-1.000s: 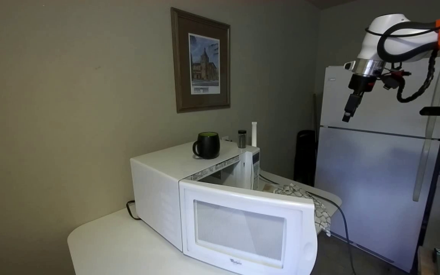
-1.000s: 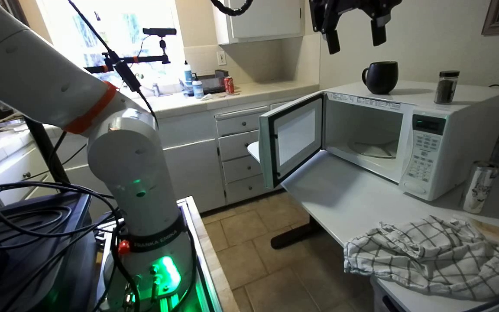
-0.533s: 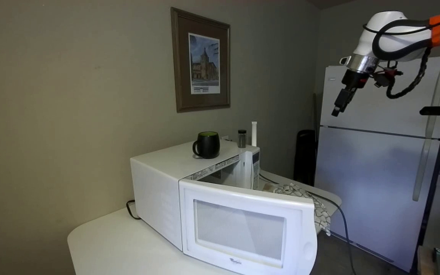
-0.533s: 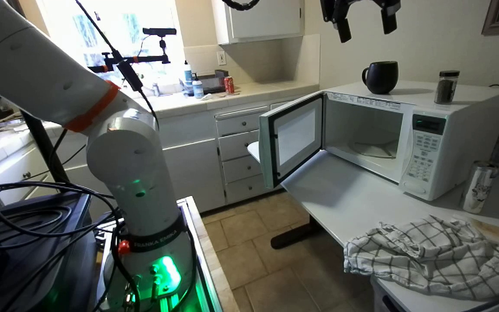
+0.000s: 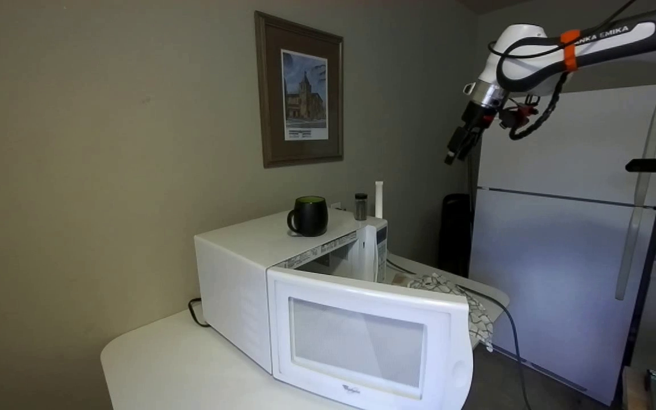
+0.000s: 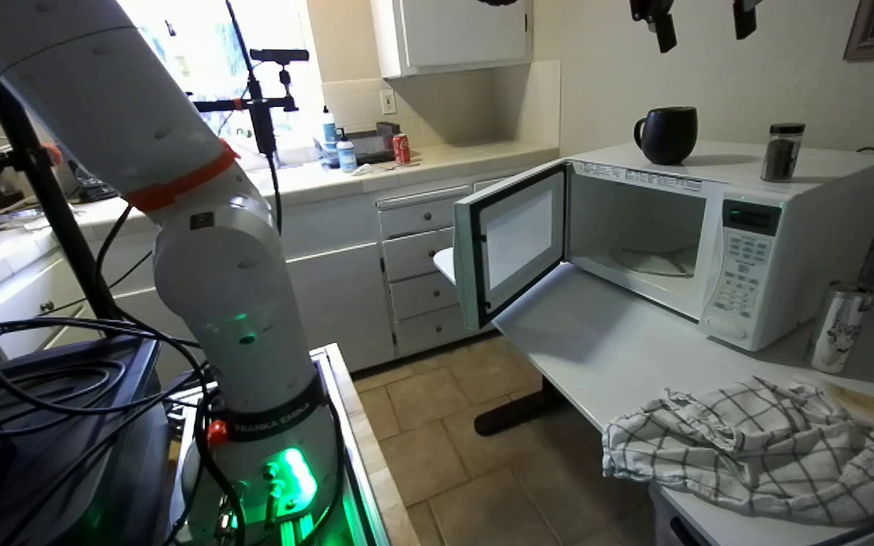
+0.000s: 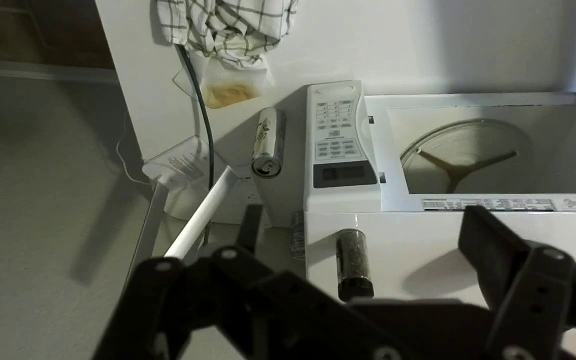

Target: Remove the glass container from on top of the microwave and put it on the table

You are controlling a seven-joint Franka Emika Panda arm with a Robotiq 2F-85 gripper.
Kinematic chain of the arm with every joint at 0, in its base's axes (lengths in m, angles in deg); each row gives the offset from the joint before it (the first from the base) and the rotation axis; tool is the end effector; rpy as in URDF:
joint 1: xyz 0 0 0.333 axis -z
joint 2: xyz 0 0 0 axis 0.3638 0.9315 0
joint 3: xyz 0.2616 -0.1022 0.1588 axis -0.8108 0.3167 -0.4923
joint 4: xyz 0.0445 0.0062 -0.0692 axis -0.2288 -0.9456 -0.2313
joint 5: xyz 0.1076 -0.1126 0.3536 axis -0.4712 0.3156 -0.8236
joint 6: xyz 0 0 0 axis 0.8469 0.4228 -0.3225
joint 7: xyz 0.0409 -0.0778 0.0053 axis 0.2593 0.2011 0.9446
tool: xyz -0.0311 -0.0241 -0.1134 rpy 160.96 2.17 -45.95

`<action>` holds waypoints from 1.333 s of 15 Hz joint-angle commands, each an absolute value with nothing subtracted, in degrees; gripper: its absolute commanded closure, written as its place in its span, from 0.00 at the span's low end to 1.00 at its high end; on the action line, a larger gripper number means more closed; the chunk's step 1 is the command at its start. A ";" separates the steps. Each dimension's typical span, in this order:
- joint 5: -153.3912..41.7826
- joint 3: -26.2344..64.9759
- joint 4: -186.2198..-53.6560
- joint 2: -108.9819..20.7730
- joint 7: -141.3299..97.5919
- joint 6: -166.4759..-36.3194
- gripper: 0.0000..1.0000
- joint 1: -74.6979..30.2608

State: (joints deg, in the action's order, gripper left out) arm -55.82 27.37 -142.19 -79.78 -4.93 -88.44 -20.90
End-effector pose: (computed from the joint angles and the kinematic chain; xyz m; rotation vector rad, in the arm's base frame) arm 0.4740 -0.1228 0.6379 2.9911 0.0173 0.6755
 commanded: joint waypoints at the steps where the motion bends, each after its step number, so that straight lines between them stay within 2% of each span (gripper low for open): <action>1: -61.29 27.27 -128.86 -69.86 -2.93 -81.63 0.00 -20.44; 3: -62.97 27.05 -123.11 -66.55 -1.88 -78.47 0.00 -19.66; 4: -60.93 25.84 -130.07 -70.64 -3.27 -82.90 0.00 -19.09; 7: -61.64 25.72 -124.70 -67.26 -3.12 -80.76 0.00 -18.64; 13: -62.78 25.79 -124.31 -66.70 -2.63 -81.30 0.00 -18.67; 20: -65.62 25.32 -112.92 -51.98 0.91 -79.20 0.00 -16.70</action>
State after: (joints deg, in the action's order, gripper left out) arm -63.26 26.24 -121.02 -60.76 -1.71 -81.14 -18.78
